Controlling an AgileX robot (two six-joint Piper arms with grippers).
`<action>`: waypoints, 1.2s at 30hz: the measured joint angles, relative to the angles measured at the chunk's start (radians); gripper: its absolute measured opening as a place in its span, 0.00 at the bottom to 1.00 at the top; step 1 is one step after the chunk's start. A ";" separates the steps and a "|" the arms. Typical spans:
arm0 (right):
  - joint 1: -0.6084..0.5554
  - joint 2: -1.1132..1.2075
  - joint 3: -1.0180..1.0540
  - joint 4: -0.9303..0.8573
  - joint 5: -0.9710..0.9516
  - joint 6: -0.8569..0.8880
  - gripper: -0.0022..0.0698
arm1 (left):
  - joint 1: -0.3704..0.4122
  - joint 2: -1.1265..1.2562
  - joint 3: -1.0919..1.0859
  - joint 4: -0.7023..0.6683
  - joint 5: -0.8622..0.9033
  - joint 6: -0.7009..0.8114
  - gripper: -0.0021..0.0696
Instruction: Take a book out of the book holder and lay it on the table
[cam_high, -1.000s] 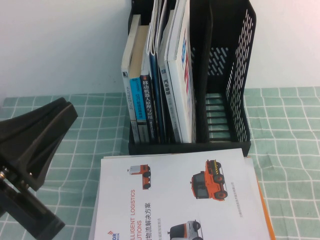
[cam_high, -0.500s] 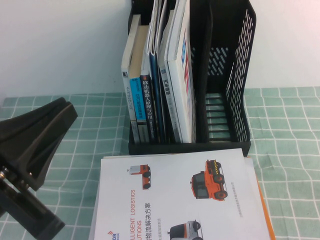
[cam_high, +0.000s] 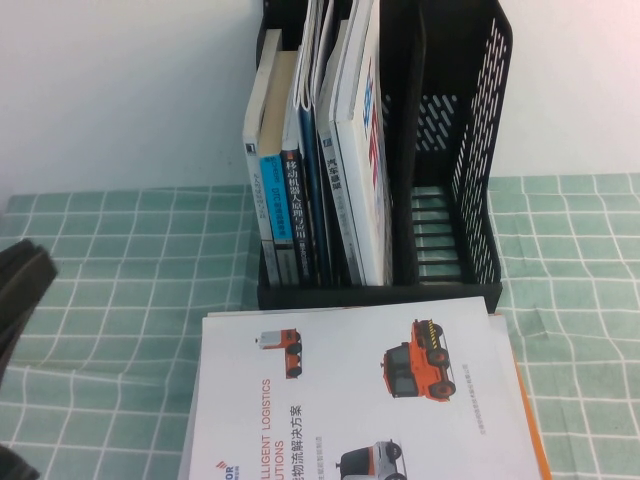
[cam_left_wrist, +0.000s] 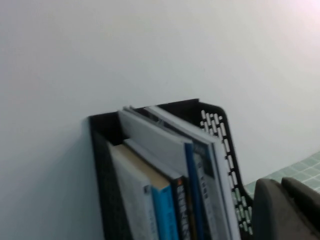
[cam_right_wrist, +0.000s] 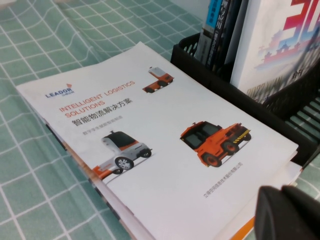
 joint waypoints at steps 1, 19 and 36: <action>0.000 0.000 0.000 0.000 0.000 0.000 0.03 | 0.039 -0.034 0.019 -0.002 0.017 0.000 0.03; 0.000 -0.001 0.000 0.000 -0.002 0.000 0.03 | 0.329 -0.462 0.493 -0.075 -0.156 -0.072 0.03; 0.000 -0.001 0.000 -0.001 -0.004 0.000 0.03 | 0.449 -0.464 0.519 0.487 0.159 -0.654 0.03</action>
